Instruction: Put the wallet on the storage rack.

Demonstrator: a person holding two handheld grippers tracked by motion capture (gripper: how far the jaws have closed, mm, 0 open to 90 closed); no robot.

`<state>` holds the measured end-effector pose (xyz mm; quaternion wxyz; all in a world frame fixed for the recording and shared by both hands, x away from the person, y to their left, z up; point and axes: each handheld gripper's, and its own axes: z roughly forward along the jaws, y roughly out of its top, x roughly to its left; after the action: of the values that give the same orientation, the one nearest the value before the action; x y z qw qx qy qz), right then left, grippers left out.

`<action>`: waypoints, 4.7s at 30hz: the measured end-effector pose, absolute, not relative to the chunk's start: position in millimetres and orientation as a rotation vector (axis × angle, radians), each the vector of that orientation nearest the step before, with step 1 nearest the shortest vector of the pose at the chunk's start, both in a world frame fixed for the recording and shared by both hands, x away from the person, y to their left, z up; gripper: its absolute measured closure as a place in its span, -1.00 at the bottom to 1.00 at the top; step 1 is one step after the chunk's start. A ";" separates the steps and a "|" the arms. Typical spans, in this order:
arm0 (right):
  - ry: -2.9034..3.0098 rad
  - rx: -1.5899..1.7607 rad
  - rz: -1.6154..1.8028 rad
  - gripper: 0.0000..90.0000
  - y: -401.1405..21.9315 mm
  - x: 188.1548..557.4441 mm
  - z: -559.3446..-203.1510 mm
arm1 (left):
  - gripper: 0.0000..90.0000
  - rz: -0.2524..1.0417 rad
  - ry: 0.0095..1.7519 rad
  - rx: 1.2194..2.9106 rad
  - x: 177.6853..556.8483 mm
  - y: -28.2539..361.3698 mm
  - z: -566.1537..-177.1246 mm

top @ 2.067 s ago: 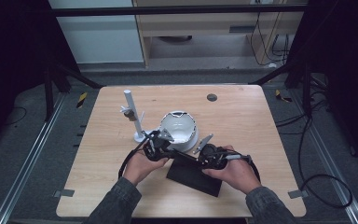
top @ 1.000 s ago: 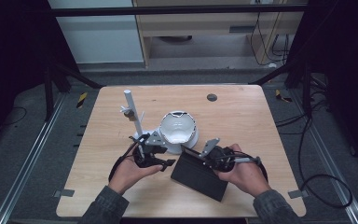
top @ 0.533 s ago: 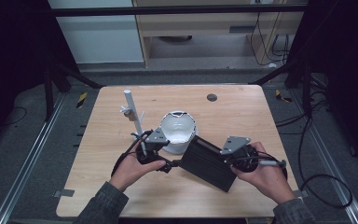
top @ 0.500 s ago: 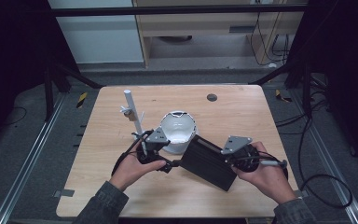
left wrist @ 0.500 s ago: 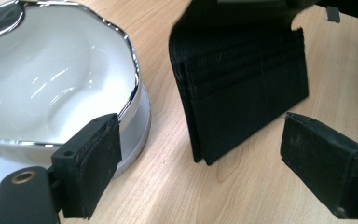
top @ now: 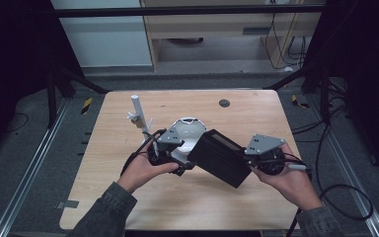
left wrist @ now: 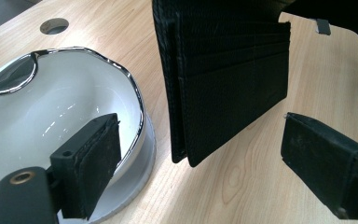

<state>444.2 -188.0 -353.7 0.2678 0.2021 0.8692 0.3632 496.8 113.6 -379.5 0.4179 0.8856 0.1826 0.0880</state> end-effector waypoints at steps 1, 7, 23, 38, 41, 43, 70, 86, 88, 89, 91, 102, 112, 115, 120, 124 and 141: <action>2.338 0.542 0.988 0.88 -187.7 444.3 -352.6 | -0.74 0.218 0.460 2.216 497.0 113.0 -379.3; 2.318 0.541 1.029 0.88 -187.4 446.2 -349.0 | -0.74 0.212 0.439 2.211 501.2 112.2 -374.5; 2.270 0.544 1.105 0.88 -186.8 448.7 -351.3 | -0.74 0.210 0.397 2.204 513.8 100.9 -357.7; 2.206 0.565 1.214 0.88 -196.9 451.3 -346.6 | -0.35 0.101 0.383 2.214 535.4 84.6 -364.1; 2.207 0.565 1.206 0.87 -196.5 453.3 -349.0 | 0.14 0.078 0.366 2.232 536.9 86.0 -364.2; 2.208 0.565 1.207 0.87 -196.3 454.2 -351.9 | 0.36 0.072 0.375 2.252 537.4 87.4 -364.3; 2.149 0.972 1.190 -0.73 -217.5 450.6 -460.8 | 0.79 0.255 0.539 2.384 533.5 103.3 -272.0; 2.051 1.426 1.012 -0.84 -235.2 460.5 -496.9 | 0.79 0.370 0.695 2.310 538.3 117.3 -244.8; 2.058 1.454 1.002 -0.84 -236.2 460.9 -499.4 | 0.79 0.369 0.708 2.305 538.8 117.6 -245.3; 2.063 1.463 0.994 -0.84 -236.6 461.1 -500.7 | 0.79 0.370 0.712 2.306 538.7 118.0 -245.4; 2.069 1.471 0.988 -0.83 -237.2 461.6 -502.2 | 0.79 0.381 0.718 2.306 537.7 118.9 -244.9; 2.073 1.504 0.958 -0.85 -238.8 465.4 -508.6 | 0.79 0.363 0.748 2.290 543.9 125.6 -247.7; 2.077 1.469 0.940 -0.88 -236.5 464.9 -510.6 | 0.79 0.348 0.764 2.280 552.0 121.4 -257.9; 2.074 1.465 0.939 -0.88 -236.2 464.8 -511.2 | 0.79 0.334 0.768 2.285 557.9 119.9 -262.8; 2.073 1.452 0.934 -0.88 -236.0 465.0 -512.0 | 0.79 0.321 0.780 2.285 566.1 120.7 -271.6; 2.077 1.440 0.920 -0.88 -235.4 464.8 -512.3 | 0.78 0.307 0.777 2.292 571.0 120.4 -277.9; 2.081 1.436 0.908 -0.89 -234.0 464.4 -512.5 | 0.78 0.231 0.797 2.306 589.1 103.9 -310.5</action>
<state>464.4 -234.0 -512.5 0.2256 0.5207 0.7547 0.3291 589.1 103.9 -310.5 0.3386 0.8853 0.3061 0.0887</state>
